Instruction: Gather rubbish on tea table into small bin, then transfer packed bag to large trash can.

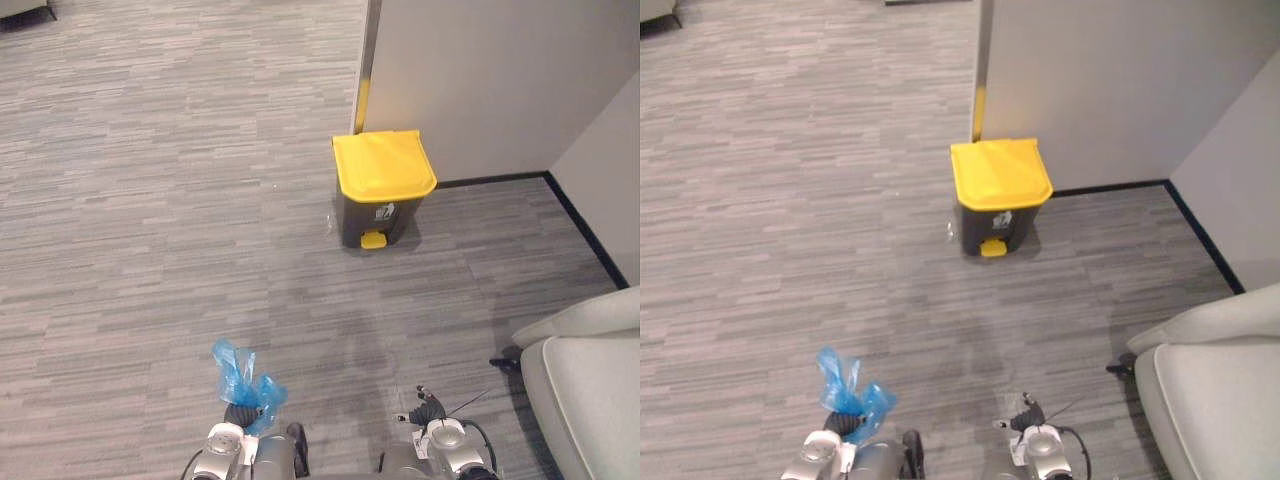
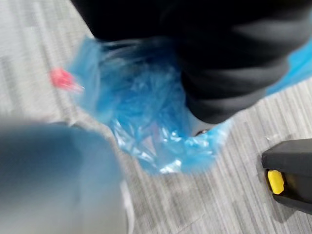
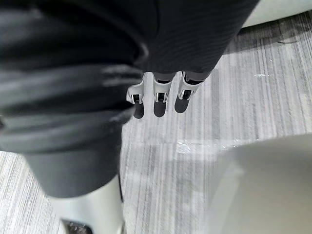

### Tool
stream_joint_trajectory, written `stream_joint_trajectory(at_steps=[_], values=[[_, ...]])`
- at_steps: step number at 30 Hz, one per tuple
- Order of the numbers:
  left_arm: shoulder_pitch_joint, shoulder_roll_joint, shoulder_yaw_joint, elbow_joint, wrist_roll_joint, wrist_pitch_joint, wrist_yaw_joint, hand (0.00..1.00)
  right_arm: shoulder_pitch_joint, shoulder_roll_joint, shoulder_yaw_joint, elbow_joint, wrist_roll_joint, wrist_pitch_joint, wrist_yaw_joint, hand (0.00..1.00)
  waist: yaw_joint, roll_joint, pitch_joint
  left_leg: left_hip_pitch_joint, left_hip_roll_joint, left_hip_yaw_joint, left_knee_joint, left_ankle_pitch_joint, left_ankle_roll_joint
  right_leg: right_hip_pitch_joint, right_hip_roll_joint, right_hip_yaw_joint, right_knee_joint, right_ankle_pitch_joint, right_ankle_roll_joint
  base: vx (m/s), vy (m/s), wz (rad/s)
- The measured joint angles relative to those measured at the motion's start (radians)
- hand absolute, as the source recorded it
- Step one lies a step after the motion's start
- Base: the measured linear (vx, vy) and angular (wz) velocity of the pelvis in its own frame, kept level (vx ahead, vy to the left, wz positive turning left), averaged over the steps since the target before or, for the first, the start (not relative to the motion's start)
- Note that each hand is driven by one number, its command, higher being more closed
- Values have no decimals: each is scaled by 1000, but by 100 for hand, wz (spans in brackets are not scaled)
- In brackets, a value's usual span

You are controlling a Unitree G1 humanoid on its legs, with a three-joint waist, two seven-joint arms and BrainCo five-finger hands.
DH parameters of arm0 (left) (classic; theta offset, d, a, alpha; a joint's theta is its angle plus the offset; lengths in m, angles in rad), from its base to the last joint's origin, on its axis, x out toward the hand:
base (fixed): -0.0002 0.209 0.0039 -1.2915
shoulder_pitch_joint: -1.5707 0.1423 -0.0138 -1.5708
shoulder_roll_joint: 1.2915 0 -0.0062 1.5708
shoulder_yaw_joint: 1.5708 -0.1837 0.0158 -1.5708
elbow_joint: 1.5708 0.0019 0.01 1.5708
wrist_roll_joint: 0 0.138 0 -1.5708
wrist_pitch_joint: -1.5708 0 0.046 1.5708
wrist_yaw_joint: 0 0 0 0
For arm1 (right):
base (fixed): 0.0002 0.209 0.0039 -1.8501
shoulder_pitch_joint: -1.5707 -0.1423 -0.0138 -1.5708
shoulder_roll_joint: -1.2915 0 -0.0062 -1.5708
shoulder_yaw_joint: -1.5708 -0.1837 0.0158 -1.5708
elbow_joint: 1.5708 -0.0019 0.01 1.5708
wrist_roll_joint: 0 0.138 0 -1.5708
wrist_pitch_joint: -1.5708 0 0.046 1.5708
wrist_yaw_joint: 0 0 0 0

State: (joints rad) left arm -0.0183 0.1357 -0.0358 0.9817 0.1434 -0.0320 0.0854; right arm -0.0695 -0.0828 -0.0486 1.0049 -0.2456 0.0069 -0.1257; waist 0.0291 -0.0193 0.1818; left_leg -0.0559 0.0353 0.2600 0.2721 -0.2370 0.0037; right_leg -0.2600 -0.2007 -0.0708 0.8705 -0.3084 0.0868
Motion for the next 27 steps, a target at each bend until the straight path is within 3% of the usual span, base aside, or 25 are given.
stream_joint_trajectory(at_steps=[3,4,5,6,7,10,12,14,16,18,20,21,22,24,27], values=[[0,11,12,2,-9,0,6,100,-20,-4,24,-5,0,-3,0,0,-20,19,12,79,35,2,-59,-1,-4,-83,64,-100,-147,-14,-47,397,-112,-1],[0,12,16,3,-10,0,9,100,-29,-4,27,-6,-1,-3,0,0,-27,20,15,103,45,3,-77,-2,-6,-108,83,-134,-276,29,-59,381,-153,10],[2,20,15,3,-10,0,10,100,-24,-4,34,-6,-2,-2,0,0,-31,10,12,129,37,1,-92,-12,-35,-99,93,-148,-444,128,-53,415,-145,22],[1,20,15,9,-10,0,10,100,-14,-9,35,-5,1,-3,1,0,-35,6,17,150,29,-17,-97,-26,-61,-84,99,-147,-499,241,-126,414,-133,3],[1,0,14,21,-9,-1,6,100,-25,-30,33,-4,-10,-1,-1,0,-28,40,13,163,64,-44,-112,-33,-71,-68,135,-152,-498,236,-123,469,-167,-17],[-15,-3,15,31,-8,-3,2,100,-27,-41,11,-2,-21,-1,-1,0,-38,44,10,172,87,-96,-97,-2,-112,-52,151,-177,-471,164,-142,346,-153,6],[-25,-16,22,30,-8,-5,-1,100,2,-43,7,4,-22,2,0,0,-40,45,11,141,113,-115,38,3,-122,21,161,-202,-518,151,-147,315,-124,38],[-16,-50,59,26,-8,-5,-3,100,26,-35,5,-2,-21,2,-1,0,-28,45,11,33,166,-104,361,15,-165,145,173,-210,-612,149,-153,290,-21,12],[1,-67,61,1,-9,-5,-3,100,30,-31,3,-11,-18,2,-1,0,-22,47,9,-54,196,-69,494,-40,-125,219,176,-207,-660,142,-160,250,54,-5],[1,-77,68,-9,-10,-5,-4,100,25,-29,-9,-12,-17,2,-2,0,-12,45,8,-130,198,-47,453,-56,-99,250,166,-192,-682,137,-143,233,121,-21],[0,-78,68,-9,-9,-4,-4,100,18,-17,-26,-13,-15,1,-3,0,-3,46,8,-176,173,-49,276,-35,-82,262,144,-179,-677,123,-112,228,217,-16],[1,-83,68,-9,-9,-4,-4,100,20,-20,-27,-13,-14,1,-6,0,0,55,4,-184,155,-62,109,37,-88,263,133,-169,-658,101,-81,262,250,-21],[0,-83,68,-5,-9,-4,-3,100,28,-27,-26,-6,-13,3,-8,0,14,54,6,-168,134,-67,56,150,-93,263,125,-141,-636,80,-50,282,230,-15],[-1,-68,64,-1,-9,-4,-2,100,42,-3,-25,-5,-10,5,-6,0,16,21,-6,-132,72,-51,-3,160,-79,283,81,-106,-691,87,-20,243,176,11],[-2,-58,57,6,-9,-4,-3,100,30,-5,-27,-3,-11,5,-3,0,18,13,-8,-116,32,-24,11,119,-39,306,41,-84,-708,88,8,273,160,-7]])
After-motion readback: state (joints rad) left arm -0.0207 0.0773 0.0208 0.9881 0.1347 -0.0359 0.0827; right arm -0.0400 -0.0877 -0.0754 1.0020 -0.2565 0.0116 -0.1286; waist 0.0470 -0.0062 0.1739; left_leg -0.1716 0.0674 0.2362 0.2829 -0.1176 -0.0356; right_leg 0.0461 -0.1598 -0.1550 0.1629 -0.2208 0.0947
